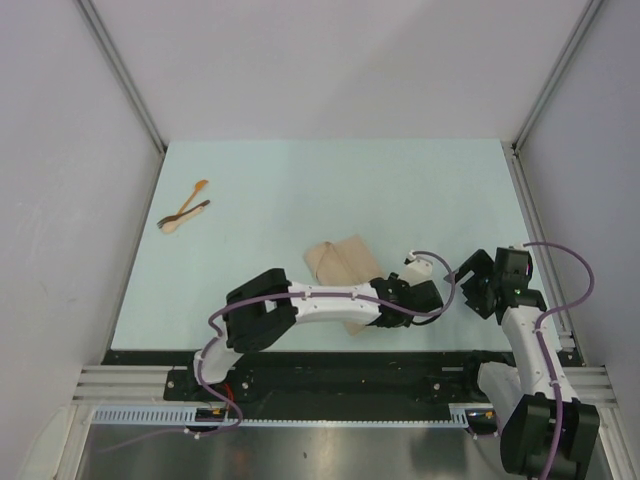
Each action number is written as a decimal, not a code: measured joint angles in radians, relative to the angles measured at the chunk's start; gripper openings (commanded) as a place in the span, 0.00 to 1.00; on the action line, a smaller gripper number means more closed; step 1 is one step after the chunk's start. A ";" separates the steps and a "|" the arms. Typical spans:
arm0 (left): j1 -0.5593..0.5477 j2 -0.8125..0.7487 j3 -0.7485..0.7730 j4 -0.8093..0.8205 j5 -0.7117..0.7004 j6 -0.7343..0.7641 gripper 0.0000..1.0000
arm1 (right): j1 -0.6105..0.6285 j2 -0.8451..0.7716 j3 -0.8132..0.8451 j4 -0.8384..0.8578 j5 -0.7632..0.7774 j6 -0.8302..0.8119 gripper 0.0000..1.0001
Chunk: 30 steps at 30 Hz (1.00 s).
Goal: Fold the napkin into a case and place the utensils inside
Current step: Fold the 2/3-rectangle-folded napkin at the center of the board.
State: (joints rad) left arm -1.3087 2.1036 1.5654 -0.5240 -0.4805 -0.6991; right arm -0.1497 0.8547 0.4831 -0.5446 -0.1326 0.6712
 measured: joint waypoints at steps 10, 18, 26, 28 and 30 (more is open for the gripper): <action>-0.011 0.067 0.069 -0.079 -0.049 -0.008 0.50 | -0.007 0.008 0.000 0.020 -0.085 -0.021 0.88; -0.011 0.096 0.087 -0.068 -0.068 -0.007 0.24 | -0.006 0.027 -0.010 0.047 -0.116 -0.037 0.87; -0.010 0.016 -0.063 0.056 -0.064 -0.007 0.07 | -0.005 0.090 -0.045 0.147 -0.294 -0.088 0.89; -0.008 -0.029 -0.120 0.069 -0.043 -0.008 0.03 | -0.003 0.110 -0.062 0.188 -0.363 -0.104 0.90; -0.005 -0.074 -0.167 0.081 -0.029 -0.008 0.00 | -0.002 0.127 -0.068 0.223 -0.417 -0.116 0.90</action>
State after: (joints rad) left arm -1.3136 2.0300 1.3987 -0.4427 -0.5095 -0.7071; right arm -0.1520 0.9817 0.4149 -0.3218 -0.5499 0.5552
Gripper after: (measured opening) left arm 0.043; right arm 0.894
